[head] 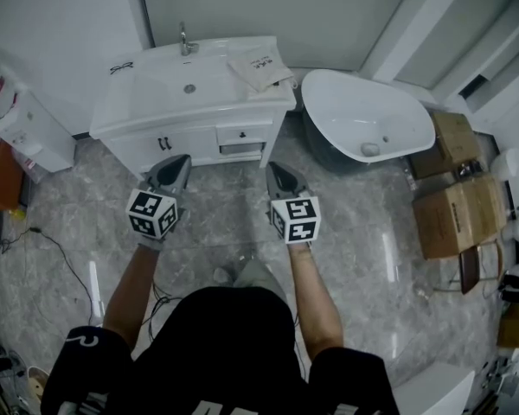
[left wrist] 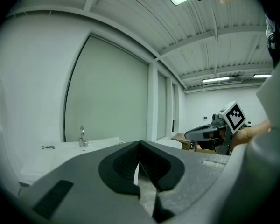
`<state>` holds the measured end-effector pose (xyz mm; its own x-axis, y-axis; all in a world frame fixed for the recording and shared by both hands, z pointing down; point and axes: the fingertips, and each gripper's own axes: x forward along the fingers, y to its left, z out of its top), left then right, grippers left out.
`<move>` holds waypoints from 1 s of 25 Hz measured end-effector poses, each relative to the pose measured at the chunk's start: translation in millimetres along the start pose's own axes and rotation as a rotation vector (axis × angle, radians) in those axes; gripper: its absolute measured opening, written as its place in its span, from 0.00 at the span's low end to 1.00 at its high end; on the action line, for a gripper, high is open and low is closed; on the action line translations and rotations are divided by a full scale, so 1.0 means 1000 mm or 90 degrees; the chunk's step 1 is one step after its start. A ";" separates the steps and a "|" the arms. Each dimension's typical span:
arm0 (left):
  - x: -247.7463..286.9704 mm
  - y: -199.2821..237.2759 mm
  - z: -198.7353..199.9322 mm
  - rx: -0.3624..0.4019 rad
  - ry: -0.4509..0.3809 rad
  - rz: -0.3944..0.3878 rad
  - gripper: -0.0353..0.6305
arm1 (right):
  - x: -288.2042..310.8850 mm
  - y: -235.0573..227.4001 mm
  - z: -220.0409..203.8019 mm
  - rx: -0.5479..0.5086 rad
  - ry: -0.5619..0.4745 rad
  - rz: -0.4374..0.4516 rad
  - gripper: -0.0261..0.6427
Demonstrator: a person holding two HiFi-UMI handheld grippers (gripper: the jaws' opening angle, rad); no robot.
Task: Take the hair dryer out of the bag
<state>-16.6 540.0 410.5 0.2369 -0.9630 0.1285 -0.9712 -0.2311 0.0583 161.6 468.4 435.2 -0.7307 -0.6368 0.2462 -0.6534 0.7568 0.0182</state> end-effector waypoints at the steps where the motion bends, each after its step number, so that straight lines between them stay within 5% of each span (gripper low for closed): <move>1: 0.003 0.001 0.000 -0.001 0.000 -0.002 0.05 | 0.002 -0.002 0.000 0.000 0.000 -0.001 0.03; 12: 0.070 0.037 -0.005 -0.011 0.013 -0.007 0.05 | 0.069 -0.043 -0.004 0.013 0.009 0.000 0.03; 25: 0.275 0.128 0.028 -0.023 0.035 -0.021 0.05 | 0.243 -0.187 0.037 0.038 0.011 0.001 0.03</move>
<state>-76.3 241.5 425.6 0.2705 -0.9457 0.1802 -0.9616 -0.2563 0.0983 98.3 166.6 455.7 -0.7286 -0.6322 0.2636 -0.6631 0.7475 -0.0401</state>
